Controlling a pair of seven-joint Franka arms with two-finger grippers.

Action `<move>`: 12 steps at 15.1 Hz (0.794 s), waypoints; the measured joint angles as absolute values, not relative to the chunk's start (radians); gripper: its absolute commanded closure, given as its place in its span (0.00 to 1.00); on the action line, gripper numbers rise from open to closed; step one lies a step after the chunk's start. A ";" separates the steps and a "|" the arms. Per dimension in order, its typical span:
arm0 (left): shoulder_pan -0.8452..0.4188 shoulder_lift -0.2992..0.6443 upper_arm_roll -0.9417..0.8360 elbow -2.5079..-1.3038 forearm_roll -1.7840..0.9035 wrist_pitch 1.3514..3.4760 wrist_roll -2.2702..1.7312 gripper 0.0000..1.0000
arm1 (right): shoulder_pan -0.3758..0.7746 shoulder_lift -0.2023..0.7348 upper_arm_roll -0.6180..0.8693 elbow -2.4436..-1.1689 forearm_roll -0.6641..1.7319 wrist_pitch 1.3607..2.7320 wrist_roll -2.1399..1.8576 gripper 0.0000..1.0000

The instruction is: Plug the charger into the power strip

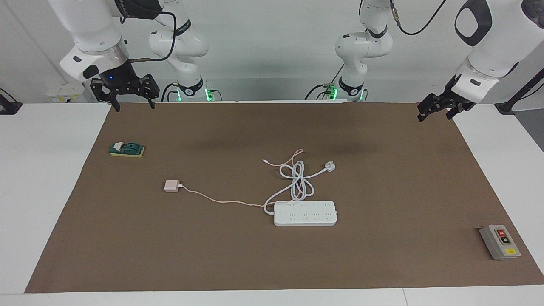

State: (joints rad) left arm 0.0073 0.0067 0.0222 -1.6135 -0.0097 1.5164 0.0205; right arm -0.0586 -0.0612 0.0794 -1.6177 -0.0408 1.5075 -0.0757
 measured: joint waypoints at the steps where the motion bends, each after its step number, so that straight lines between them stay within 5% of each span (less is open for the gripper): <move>1: 0.007 0.007 0.021 -1.613 -0.010 1.517 0.021 0.00 | -0.060 -0.059 0.079 -1.619 -0.036 1.507 -0.029 0.00; 12: 0.007 0.007 0.020 -1.613 -0.010 1.519 0.020 0.00 | -0.192 0.242 0.064 -1.634 0.393 1.607 0.837 0.00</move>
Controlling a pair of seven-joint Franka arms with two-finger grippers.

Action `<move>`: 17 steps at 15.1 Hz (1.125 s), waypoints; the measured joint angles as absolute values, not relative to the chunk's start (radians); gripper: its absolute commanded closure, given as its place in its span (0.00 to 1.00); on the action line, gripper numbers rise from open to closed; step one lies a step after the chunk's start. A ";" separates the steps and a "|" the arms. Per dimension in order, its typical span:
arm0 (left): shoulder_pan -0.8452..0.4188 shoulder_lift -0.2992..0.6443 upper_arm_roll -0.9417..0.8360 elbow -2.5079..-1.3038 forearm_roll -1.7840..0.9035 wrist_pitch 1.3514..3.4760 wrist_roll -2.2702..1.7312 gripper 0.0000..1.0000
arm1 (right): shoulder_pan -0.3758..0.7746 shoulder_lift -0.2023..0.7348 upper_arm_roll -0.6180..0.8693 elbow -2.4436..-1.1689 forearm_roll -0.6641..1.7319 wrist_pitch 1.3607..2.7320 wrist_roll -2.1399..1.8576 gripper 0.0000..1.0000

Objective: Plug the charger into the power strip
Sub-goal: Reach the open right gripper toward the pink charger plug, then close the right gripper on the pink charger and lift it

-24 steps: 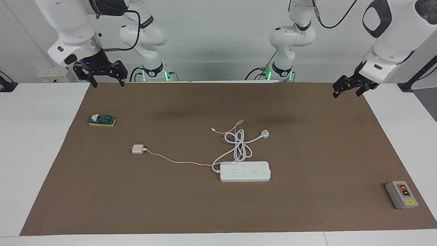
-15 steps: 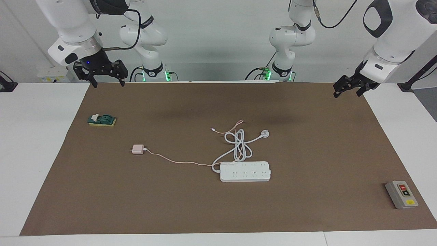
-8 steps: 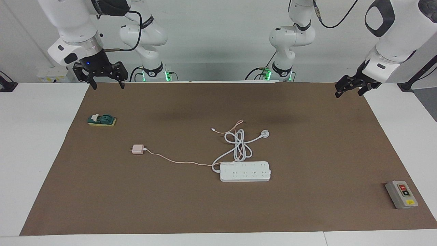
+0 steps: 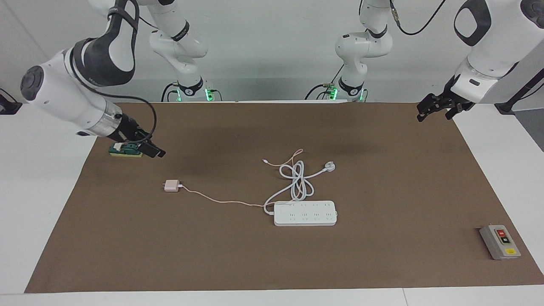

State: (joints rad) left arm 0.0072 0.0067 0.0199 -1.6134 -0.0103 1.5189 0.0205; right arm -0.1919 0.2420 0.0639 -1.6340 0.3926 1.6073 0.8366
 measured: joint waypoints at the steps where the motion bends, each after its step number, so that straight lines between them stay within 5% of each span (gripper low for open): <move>1: 0.007 0.007 0.020 -1.613 -0.010 1.519 0.021 0.00 | -0.202 0.267 0.063 -1.636 0.419 1.622 0.890 0.00; 10: 0.007 0.007 0.020 -1.613 -0.010 1.519 0.020 0.00 | -0.249 0.531 0.066 -1.653 0.545 1.770 0.945 0.00; 17: 0.007 0.007 0.022 -1.612 -0.010 1.520 0.020 0.00 | -0.258 0.593 0.064 -1.651 0.546 1.773 0.953 0.00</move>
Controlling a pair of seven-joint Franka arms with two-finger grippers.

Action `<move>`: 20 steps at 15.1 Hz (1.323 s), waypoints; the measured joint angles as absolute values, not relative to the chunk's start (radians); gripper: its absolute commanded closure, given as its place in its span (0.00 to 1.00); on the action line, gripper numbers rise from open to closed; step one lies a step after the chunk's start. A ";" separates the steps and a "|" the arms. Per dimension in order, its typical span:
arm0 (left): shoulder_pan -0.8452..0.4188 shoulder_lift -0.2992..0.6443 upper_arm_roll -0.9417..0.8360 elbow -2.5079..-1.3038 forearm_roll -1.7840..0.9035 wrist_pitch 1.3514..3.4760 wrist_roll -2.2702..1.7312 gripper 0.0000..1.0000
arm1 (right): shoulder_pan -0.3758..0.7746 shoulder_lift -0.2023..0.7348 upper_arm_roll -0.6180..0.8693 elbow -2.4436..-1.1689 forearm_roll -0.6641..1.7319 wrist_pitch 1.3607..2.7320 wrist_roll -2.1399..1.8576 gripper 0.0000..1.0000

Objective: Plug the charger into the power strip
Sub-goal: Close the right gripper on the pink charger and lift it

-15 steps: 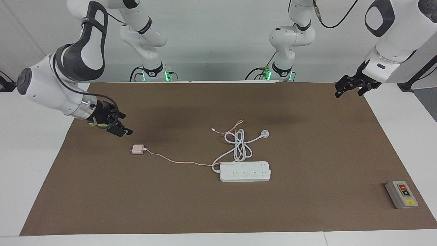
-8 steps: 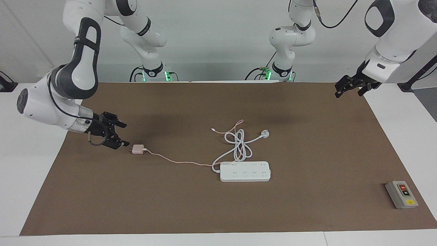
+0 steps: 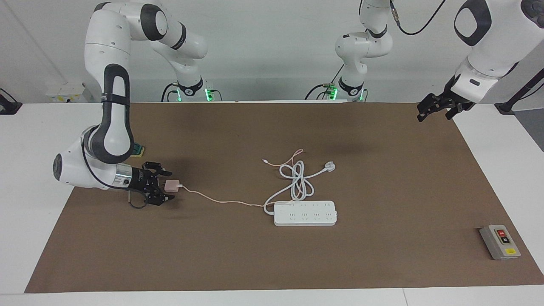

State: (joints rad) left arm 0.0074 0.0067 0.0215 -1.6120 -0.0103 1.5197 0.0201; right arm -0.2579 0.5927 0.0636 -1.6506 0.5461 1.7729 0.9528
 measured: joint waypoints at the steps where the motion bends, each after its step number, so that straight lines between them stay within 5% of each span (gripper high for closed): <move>1: 0.008 0.007 0.022 -1.610 -0.010 1.520 0.020 0.00 | -0.261 0.593 0.063 -1.650 0.546 1.774 0.953 0.00; 4: 0.008 0.005 0.022 -1.601 -0.010 1.520 0.020 0.00 | -0.268 0.593 0.063 -1.650 0.546 1.774 0.942 0.53; 6: 0.008 0.004 0.020 -1.600 -0.010 1.520 0.020 0.00 | -0.278 0.594 0.063 -1.654 0.549 1.779 0.907 0.77; 7: 0.007 0.003 0.017 -1.600 -0.010 1.520 0.020 0.00 | -0.281 0.594 0.063 -1.656 0.561 1.791 0.884 1.00; 15: 0.007 0.003 0.014 -1.600 -0.010 1.520 0.020 0.00 | -0.269 0.572 0.076 -1.640 0.571 1.777 0.918 1.00; 20: 0.008 0.003 0.016 -1.600 -0.010 1.521 0.020 0.00 | -0.140 0.480 0.087 -1.461 0.577 1.625 1.165 1.00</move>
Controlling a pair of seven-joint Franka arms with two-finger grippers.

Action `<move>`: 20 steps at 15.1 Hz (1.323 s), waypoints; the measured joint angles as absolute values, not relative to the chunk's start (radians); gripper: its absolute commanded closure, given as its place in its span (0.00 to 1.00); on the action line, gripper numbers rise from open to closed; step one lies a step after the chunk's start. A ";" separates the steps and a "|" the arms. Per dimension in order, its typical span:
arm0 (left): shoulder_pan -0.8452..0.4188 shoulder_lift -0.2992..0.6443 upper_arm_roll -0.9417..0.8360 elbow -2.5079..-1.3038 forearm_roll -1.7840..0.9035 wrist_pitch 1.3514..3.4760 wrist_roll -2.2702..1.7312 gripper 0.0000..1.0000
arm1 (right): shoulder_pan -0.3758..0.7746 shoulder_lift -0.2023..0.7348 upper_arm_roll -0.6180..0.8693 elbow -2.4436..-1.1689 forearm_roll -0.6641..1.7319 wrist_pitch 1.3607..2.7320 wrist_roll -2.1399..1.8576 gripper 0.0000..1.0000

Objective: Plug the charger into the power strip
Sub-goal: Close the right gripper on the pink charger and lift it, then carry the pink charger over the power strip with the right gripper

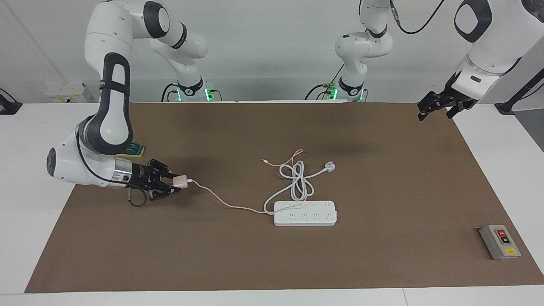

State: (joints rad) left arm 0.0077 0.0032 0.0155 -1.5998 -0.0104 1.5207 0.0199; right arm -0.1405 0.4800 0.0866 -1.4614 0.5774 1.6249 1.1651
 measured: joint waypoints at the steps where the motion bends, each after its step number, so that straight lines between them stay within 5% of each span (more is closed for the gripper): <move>1: 0.008 0.003 0.016 -1.600 -0.010 1.525 0.020 0.00 | -0.099 0.461 0.088 -1.435 0.599 1.617 1.223 1.00; 6: 0.009 0.003 0.018 -1.603 -0.011 1.588 0.019 0.00 | 0.105 0.401 0.090 -1.384 0.728 1.688 1.473 1.00; 13: 0.022 0.017 0.021 -1.647 -0.079 1.699 0.001 0.00 | 0.433 0.407 0.093 -1.362 0.732 2.067 1.718 1.00; 20: 0.041 0.018 0.023 -1.662 -0.090 1.708 -0.003 0.00 | 0.488 0.428 0.086 -1.381 0.730 2.125 1.734 1.00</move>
